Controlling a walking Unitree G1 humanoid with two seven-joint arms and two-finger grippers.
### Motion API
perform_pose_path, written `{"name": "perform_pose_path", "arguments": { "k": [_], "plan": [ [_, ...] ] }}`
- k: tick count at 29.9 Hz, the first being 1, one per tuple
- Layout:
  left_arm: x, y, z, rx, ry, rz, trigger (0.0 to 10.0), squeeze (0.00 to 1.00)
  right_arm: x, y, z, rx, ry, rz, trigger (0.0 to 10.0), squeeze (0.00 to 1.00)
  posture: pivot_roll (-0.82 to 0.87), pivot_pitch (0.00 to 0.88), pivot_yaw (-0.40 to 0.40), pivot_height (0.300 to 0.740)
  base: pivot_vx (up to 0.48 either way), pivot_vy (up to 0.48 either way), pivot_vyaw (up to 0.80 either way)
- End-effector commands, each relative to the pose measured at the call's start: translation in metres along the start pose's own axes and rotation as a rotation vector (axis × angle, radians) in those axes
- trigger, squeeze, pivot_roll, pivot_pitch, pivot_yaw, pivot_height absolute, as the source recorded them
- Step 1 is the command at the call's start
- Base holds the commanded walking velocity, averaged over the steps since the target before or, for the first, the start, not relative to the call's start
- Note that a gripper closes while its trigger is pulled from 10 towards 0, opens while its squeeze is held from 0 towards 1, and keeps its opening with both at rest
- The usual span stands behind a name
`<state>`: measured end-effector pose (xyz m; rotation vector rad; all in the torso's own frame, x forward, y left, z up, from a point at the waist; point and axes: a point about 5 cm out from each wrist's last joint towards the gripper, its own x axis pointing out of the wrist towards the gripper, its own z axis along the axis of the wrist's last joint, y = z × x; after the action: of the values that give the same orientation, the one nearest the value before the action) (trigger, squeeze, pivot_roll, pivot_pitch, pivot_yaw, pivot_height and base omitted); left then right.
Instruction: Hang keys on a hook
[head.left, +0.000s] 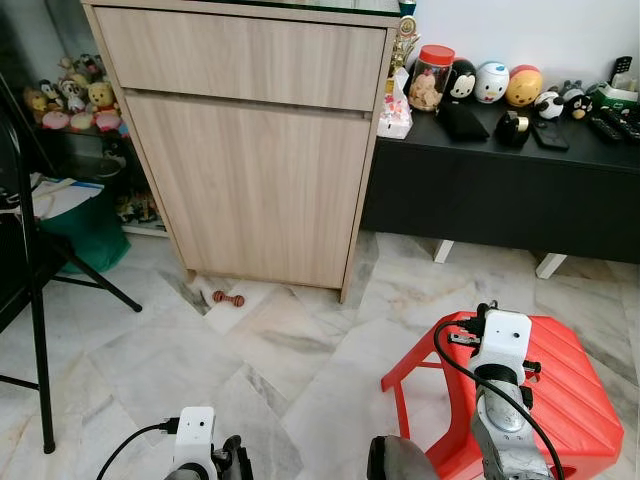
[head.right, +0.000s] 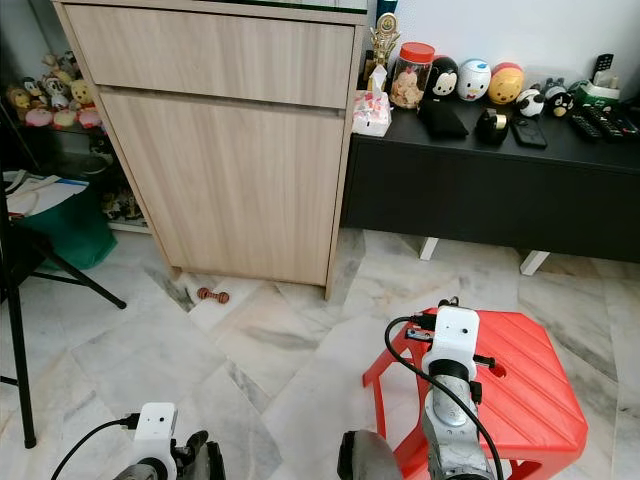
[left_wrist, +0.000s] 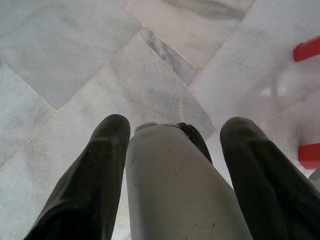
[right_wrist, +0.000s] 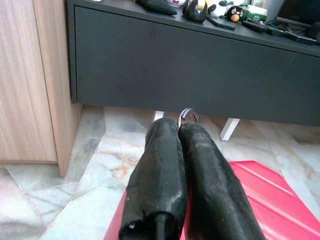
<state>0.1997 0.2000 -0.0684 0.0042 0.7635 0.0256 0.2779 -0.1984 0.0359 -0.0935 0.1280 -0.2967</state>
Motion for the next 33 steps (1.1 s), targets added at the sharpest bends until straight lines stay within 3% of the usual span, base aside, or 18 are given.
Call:
{"name": "perform_pose_path", "arguments": {
  "k": [1, 13, 33],
  "plan": [
    [-0.0043, -0.0053, -0.0184, -0.018, 0.074, -0.013, 10.0, 0.0, 0.004, -0.0018, 0.0047, 0.005, -0.007, -0.01, 10.0, 0.0, 0.06, 0.011, -0.097, 0.597, 0.0, 0.0, 0.0],
    [-0.0047, -0.006, -0.0195, -0.014, 0.076, -0.016, 10.0, 0.0, 0.0079, -0.0007, 0.0072, 0.054, -0.002, -0.001, 10.0, 0.0, 0.06, 0.0, -0.097, 0.597, -0.213, 0.0, 0.0],
    [-0.003, -0.0058, -0.0145, -0.007, 0.062, -0.011, 10.0, 0.0, 0.0122, -0.0031, 0.0087, 0.096, 0.016, -0.002, 10.0, 0.0, 0.06, 0.0, -0.099, 0.702, 0.0, 0.0, 0.0]
  ]
}}
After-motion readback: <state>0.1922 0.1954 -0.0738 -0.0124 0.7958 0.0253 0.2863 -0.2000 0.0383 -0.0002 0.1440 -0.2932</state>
